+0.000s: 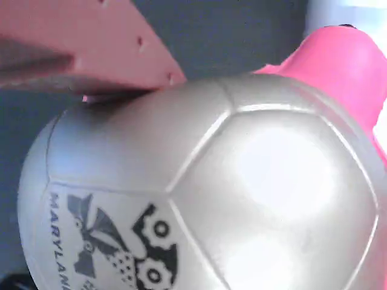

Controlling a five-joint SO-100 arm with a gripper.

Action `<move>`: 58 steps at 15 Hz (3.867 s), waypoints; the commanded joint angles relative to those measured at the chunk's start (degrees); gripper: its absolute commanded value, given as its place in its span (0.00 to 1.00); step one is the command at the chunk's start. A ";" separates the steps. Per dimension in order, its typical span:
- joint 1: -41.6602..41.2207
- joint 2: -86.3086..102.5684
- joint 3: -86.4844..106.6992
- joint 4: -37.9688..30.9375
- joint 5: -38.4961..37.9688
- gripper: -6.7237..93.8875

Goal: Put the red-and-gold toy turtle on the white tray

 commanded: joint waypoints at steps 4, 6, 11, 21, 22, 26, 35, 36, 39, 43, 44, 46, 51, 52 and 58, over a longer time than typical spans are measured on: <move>-10.11 -2.90 -14.06 4.31 11.69 0.07; -10.63 -7.56 -15.73 2.55 13.01 0.07; -11.34 -12.83 -15.91 0.53 13.89 0.07; -13.71 -17.23 -16.87 -0.62 15.56 0.17; -13.80 -17.49 -16.61 -0.44 15.64 0.22; -14.50 -18.02 -16.00 0.44 15.56 0.53; -14.94 -17.84 -16.08 2.20 15.64 0.62; -14.94 -17.23 -16.00 2.20 15.64 0.57; -14.15 -12.74 -16.08 2.02 15.64 0.36; -13.36 -3.34 -15.82 0.62 12.74 0.19; -13.27 -0.44 -15.38 0.18 12.48 0.17; -12.48 7.65 -10.20 -4.04 12.83 0.07; -6.06 41.92 34.01 -30.85 8.53 0.07; -4.48 47.72 42.36 -34.63 7.73 0.07; 2.64 78.66 81.04 -40.08 6.24 0.07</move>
